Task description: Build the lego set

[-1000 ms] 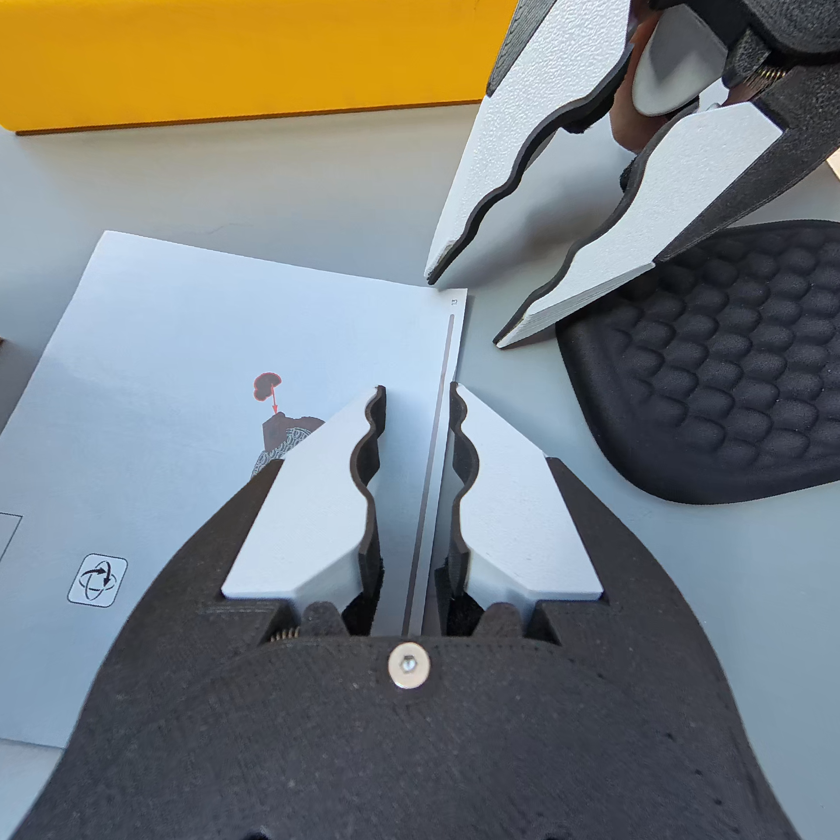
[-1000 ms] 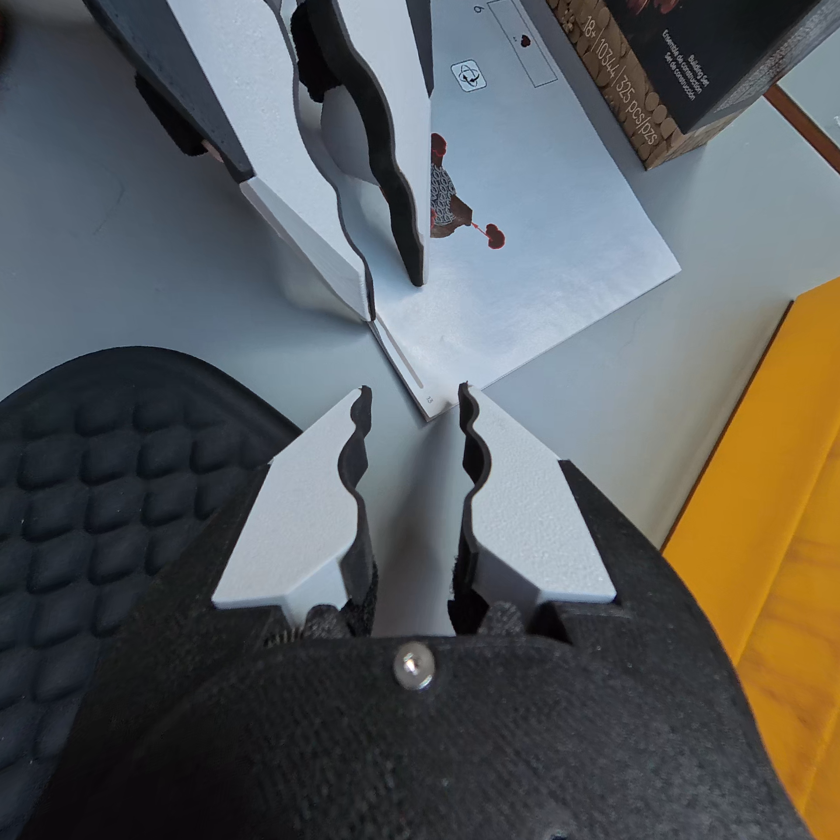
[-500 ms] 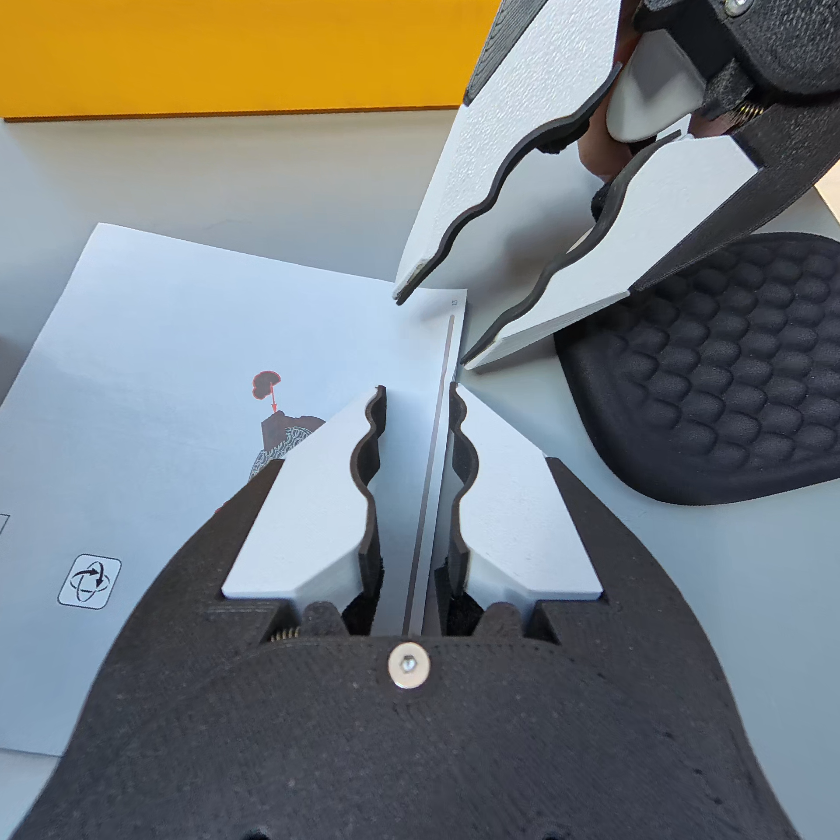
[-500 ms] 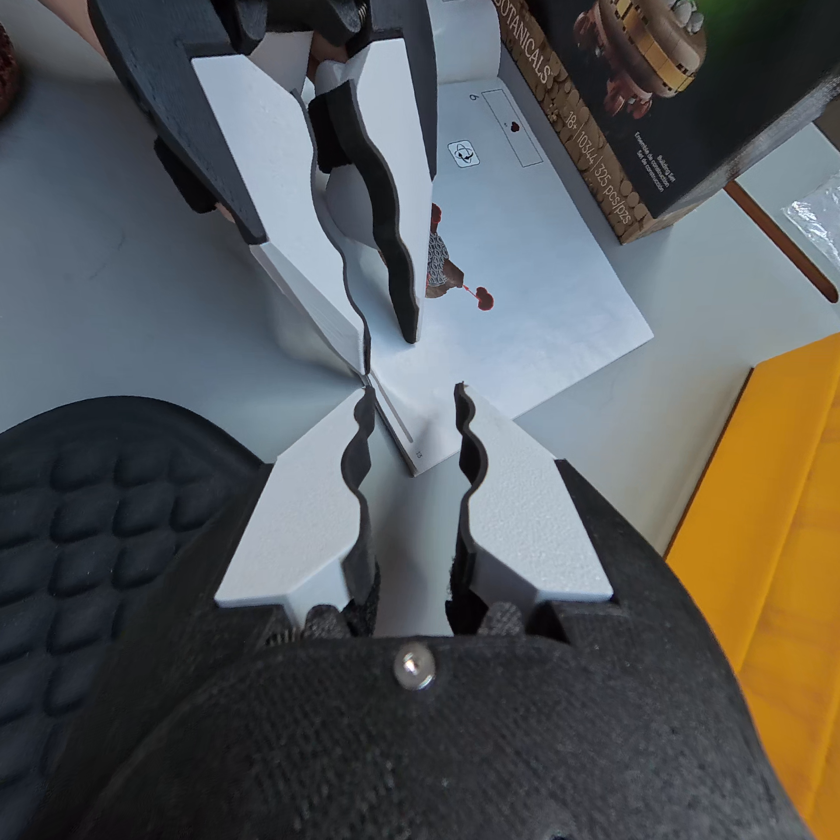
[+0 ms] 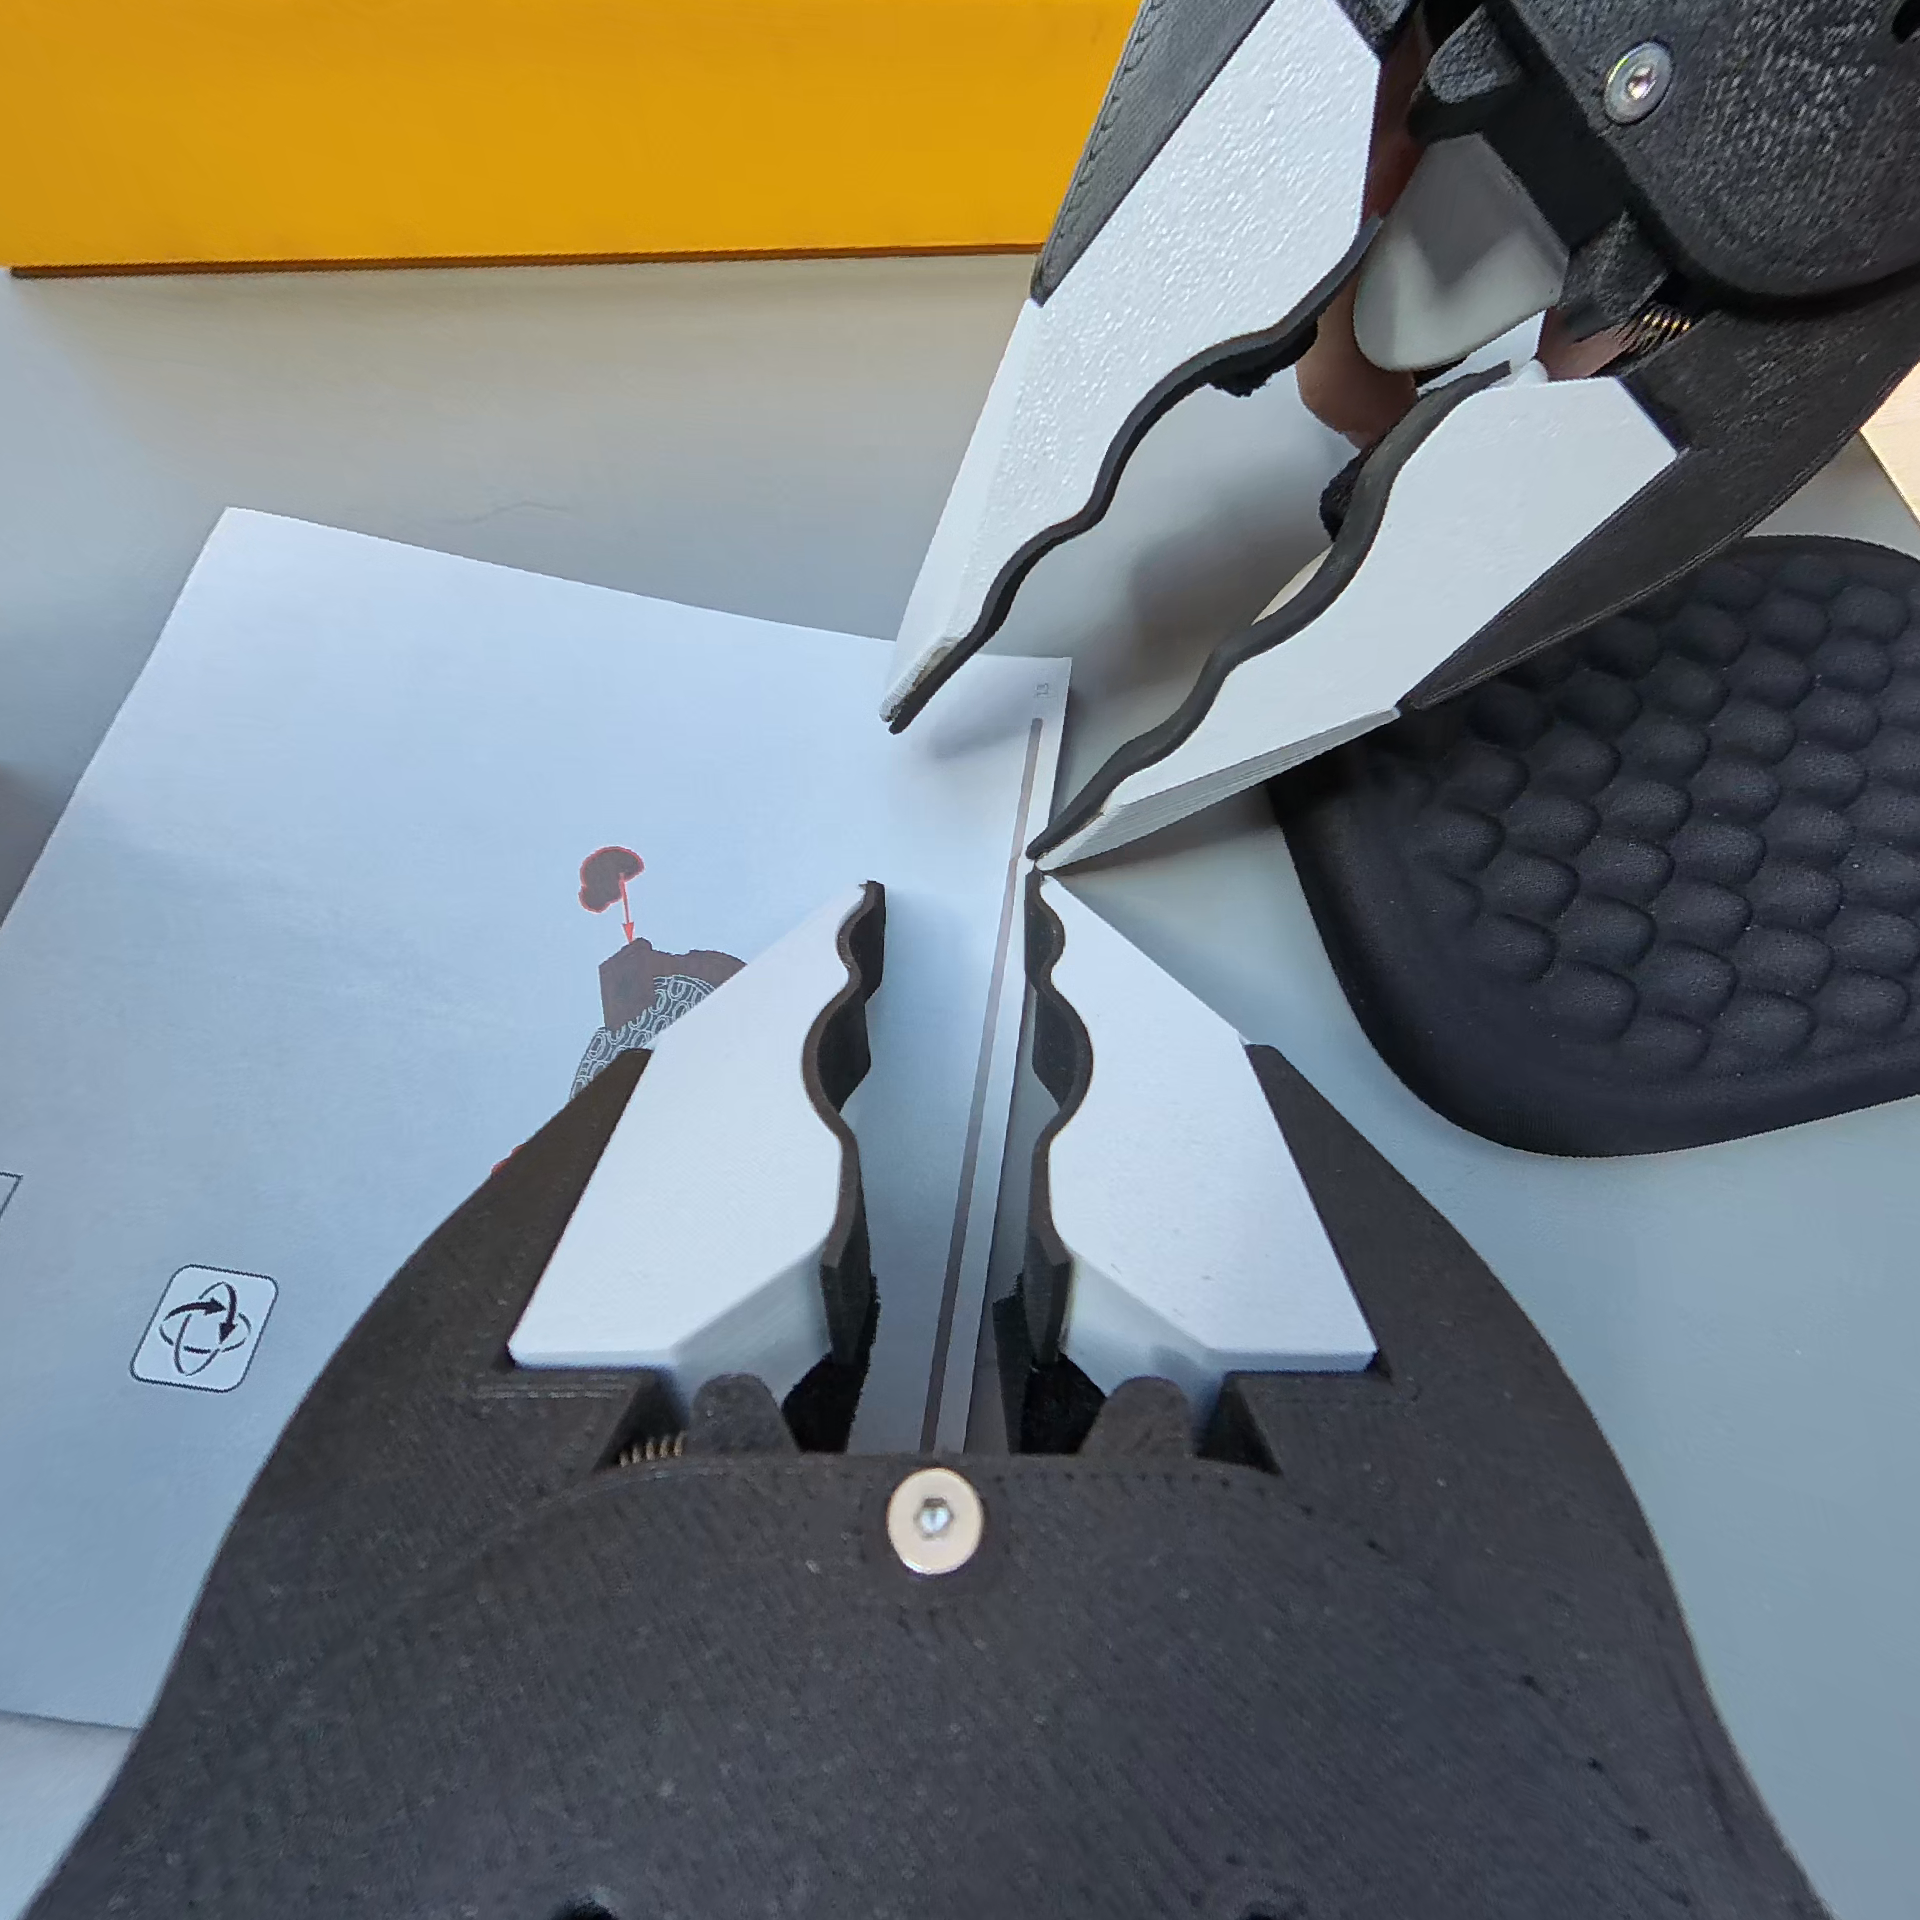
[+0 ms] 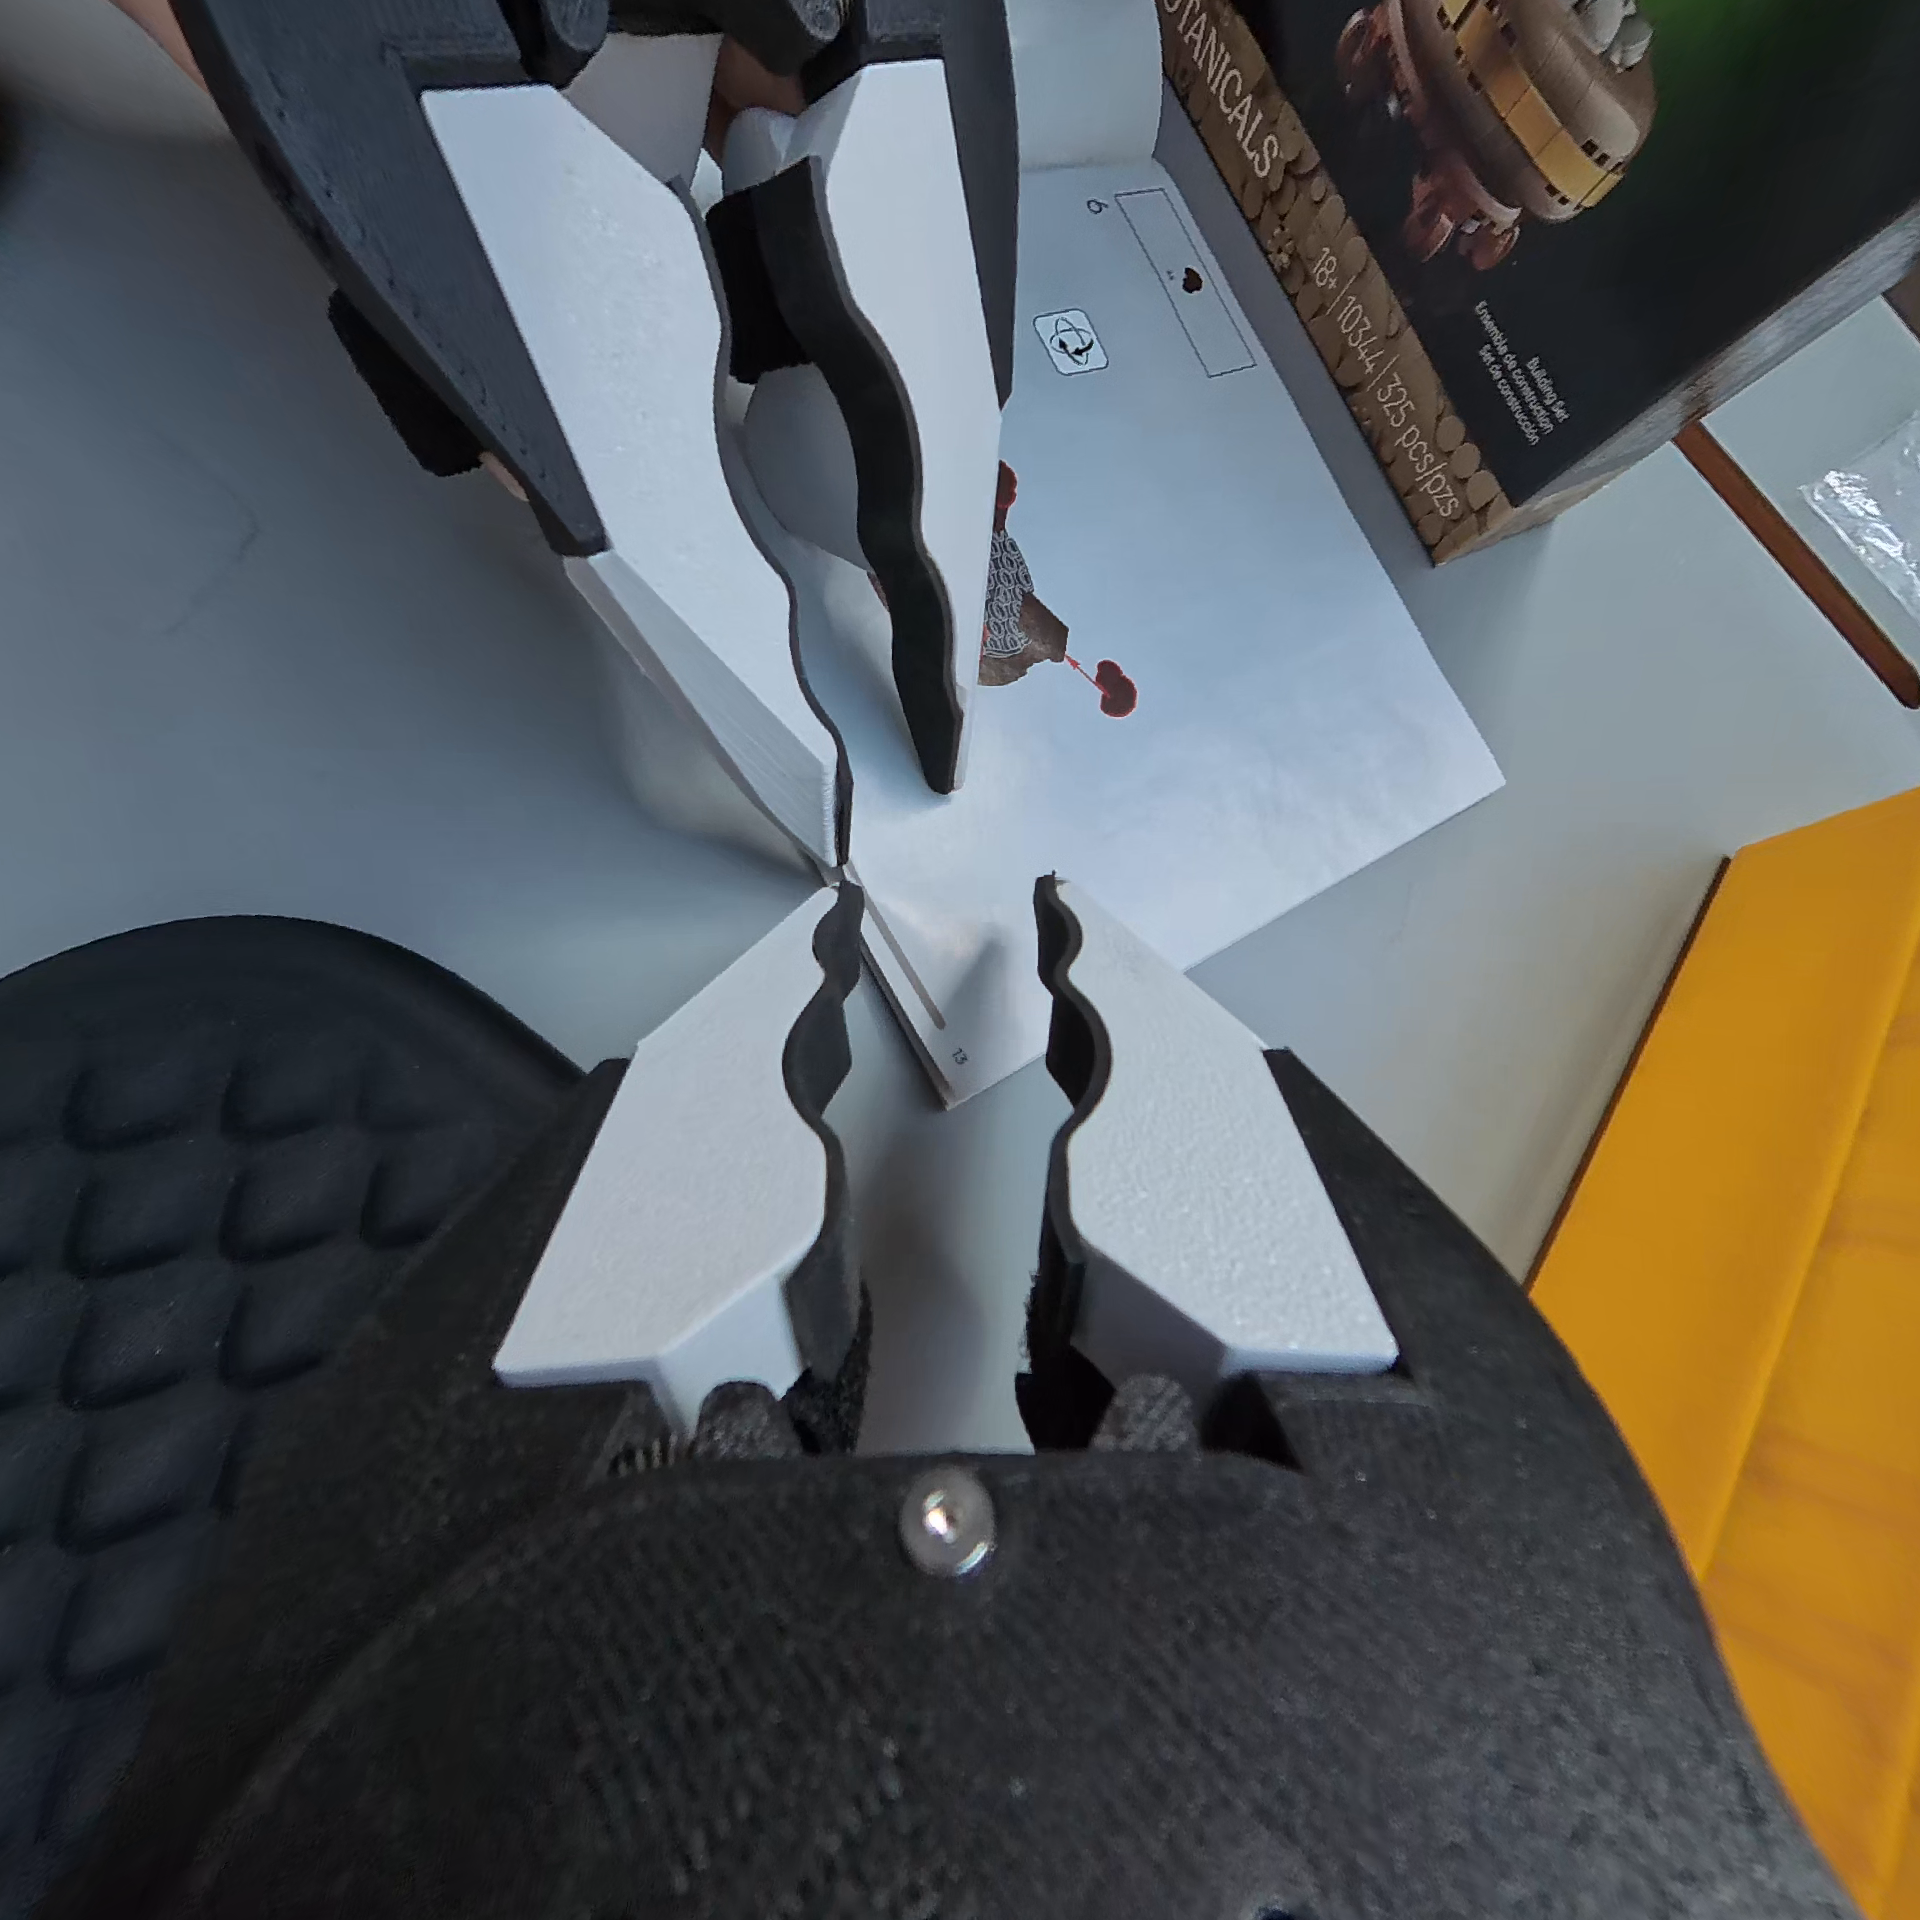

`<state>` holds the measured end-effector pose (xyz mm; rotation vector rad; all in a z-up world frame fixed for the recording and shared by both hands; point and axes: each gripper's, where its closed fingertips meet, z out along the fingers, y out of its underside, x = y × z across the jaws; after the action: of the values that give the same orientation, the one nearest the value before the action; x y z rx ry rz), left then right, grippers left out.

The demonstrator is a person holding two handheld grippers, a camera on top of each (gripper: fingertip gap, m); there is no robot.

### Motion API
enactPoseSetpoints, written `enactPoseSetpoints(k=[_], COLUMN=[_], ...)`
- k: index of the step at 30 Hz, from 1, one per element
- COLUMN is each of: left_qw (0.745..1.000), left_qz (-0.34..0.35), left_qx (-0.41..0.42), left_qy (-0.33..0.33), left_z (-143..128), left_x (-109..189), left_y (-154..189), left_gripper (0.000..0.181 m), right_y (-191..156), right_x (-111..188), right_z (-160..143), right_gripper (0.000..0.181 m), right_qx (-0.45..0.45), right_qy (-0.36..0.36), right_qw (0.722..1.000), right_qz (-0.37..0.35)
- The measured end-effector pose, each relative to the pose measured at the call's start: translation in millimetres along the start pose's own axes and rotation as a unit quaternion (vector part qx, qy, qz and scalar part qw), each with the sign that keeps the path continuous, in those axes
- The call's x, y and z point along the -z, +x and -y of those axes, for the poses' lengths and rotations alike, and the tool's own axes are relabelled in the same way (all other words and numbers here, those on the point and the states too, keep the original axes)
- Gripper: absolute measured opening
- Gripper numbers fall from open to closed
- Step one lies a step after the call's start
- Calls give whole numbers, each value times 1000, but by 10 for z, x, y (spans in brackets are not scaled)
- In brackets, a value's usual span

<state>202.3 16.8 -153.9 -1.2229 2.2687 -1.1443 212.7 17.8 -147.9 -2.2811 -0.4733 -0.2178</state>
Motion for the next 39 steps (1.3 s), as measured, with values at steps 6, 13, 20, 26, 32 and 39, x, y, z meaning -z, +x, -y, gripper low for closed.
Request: enactPoseSetpoints(k=[6, 13, 20, 26, 32, 39], left_qw=[1000, 1000, 1000, 1000, 1000, 1000], left_qz=[0, 0, 2, 0, -1, -3], left_qx=[-1, 0, 7, 12, 16, 17], left_qy=[0, 1, 1, 2, 2, 3], left_z=[0, 1, 0, 2, 3, 3], left_x=[1, 2, 4, 6, 6, 7], left_y=[3, 1, -10, -13, -16, -12], left_gripper=[25, 25, 22, 21, 21, 22], right_y=[9, 1, -4, -25, -76, -52], right_x=[8, 7, 9, 22, 51, 21], right_z=[9, 11, -2, 0, 64, 8], right_gripper=[33, 31, 29, 26, 24, 24], right_qx=[0, 11, 29, 37, 47, 64], right_qy=[3, 3, -2, -4, 1, -23], right_qw=[1000, 1000, 999, 999, 999, 998], right_qz=[-6, -10, -14, -8, -8, -20])
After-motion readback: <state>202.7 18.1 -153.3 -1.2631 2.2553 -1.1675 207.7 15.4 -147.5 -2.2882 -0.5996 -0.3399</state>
